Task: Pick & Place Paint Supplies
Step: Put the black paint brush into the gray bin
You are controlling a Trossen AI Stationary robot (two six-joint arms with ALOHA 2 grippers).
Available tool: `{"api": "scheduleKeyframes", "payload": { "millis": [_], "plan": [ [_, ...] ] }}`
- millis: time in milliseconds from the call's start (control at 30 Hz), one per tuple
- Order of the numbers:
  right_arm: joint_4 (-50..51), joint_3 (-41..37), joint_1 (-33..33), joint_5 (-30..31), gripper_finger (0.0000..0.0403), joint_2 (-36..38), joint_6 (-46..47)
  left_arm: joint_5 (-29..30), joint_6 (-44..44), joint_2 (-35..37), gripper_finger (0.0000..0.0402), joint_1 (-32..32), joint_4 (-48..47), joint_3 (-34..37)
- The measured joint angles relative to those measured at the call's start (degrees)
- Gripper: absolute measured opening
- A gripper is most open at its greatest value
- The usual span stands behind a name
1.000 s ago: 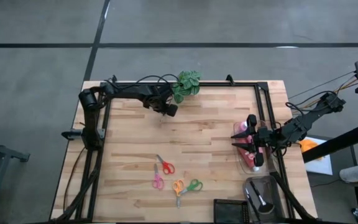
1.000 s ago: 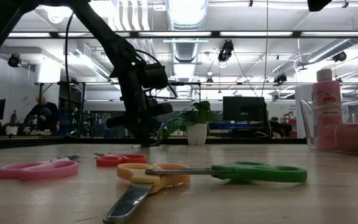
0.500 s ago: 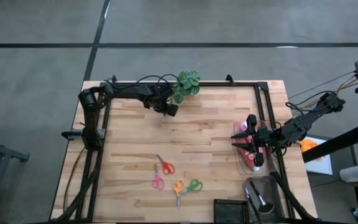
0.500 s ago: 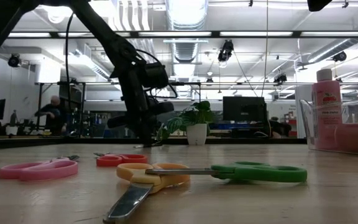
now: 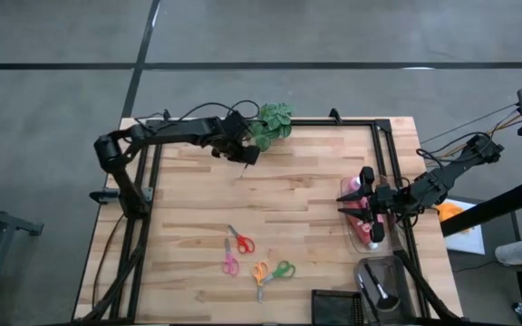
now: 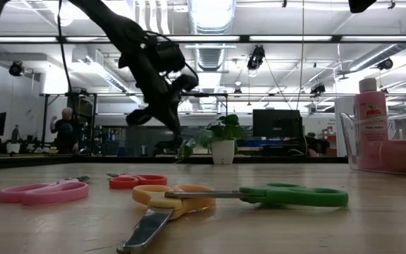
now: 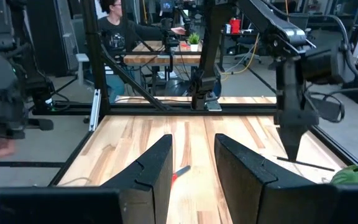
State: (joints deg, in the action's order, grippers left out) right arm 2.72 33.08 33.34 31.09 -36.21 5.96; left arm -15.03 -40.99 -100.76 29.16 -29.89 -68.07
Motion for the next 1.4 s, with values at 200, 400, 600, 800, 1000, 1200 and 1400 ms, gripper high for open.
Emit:
{"api": "scheduleKeyframes", "payload": {
  "millis": [200,400,600,800,1000,1200,1400],
  "plan": [
    [0.0,0.0,0.0,0.0,0.0116,0.0,0.0,-6.6,-7.4,2.9,0.0001,-2.7,-0.1,0.2],
    [0.0,-0.1,0.0,0.0,0.0116,0.0,0.0,-9.2,-16.9,3.4,0.0002,-9.9,5.9,0.3],
    [0.0,-0.3,0.0,0.0,0.0116,0.0,0.0,-1.9,-26.6,3.4,0.0002,-20.2,21.6,0.3],
    [0.0,-0.3,0.0,0.0,0.0116,0.0,0.0,19.2,-26.6,3.4,0.0002,-29.4,36.2,0.3],
    [0.0,-0.3,0.0,0.0,0.0116,0.0,0.0,39.5,-28.2,3.4,0.0002,-36.1,42.4,0.3],
    [0.0,-0.3,0.0,0.0,0.0116,0.0,0.0,45.5,-39.1,0.0,0.0002,-37.4,45.4,0.3],
    [0.0,-0.4,0.0,0.0,0.0116,0.0,0.0,41.5,-48.6,-7.7,0.0002,-37.5,49.6,-2.1]
  ]
}}
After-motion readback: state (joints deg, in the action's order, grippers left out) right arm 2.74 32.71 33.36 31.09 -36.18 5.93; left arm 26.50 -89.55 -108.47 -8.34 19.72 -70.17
